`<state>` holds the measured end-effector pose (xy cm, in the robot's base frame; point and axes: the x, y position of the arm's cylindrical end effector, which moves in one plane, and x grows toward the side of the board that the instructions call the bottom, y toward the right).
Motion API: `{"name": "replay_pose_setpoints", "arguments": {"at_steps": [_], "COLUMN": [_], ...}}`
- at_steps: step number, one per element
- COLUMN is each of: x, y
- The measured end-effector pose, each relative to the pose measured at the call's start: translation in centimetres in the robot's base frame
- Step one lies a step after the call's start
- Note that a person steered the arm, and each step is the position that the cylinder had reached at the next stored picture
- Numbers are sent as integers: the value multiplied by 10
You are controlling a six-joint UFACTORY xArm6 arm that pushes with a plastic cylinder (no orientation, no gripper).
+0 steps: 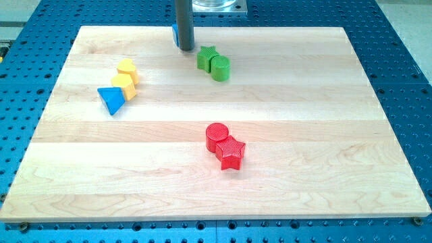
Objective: Place the blue cube to the top of the yellow heart
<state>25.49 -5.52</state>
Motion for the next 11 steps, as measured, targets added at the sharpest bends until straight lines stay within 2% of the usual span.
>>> {"name": "replay_pose_setpoints", "arguments": {"at_steps": [1,2,3,4,5,6,7,8,9,10,11], "x": [-1,-4,-21,-23,-5,21,20,-7,-47,-44,-5], "y": [3,56,62,15,-33,-54,3,32,-1,-57,-76]}}
